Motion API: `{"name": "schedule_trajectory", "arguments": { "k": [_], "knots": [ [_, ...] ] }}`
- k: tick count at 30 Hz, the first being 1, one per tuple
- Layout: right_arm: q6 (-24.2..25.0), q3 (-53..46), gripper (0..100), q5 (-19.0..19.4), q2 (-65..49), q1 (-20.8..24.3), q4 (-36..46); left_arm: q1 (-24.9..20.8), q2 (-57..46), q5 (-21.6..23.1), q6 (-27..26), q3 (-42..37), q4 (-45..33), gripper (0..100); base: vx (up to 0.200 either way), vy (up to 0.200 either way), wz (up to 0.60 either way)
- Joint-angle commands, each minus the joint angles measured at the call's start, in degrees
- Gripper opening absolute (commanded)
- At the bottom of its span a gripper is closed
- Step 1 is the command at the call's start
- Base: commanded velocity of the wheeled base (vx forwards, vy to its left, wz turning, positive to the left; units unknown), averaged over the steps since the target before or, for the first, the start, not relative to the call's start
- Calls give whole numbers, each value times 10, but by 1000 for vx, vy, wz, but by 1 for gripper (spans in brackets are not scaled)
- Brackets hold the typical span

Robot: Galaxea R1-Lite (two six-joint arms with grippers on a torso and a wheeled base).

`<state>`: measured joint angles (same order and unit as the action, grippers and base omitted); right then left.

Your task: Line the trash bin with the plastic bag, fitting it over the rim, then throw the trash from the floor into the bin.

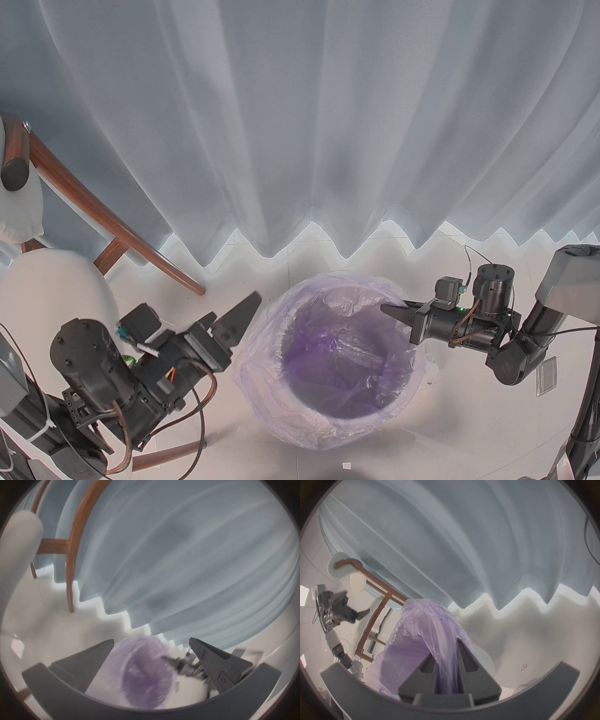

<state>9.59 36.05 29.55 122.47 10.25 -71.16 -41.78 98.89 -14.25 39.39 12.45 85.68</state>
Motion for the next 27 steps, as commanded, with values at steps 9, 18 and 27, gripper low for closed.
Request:
{"name": "schedule_trajectory", "arguments": {
  "k": [9,18,27],
  "knots": [
    [2,4,0,25,103,22,-53,79,28,68,206,263,-191,100,0,0,0],
    [1,49,0,31,167,23,-104,139,-15,360,200,273,-291,100,0,0,0],
    [2,72,100,31,173,20,-107,129,-11,381,-3,289,-463,100,0,0,0]
  ]
}}
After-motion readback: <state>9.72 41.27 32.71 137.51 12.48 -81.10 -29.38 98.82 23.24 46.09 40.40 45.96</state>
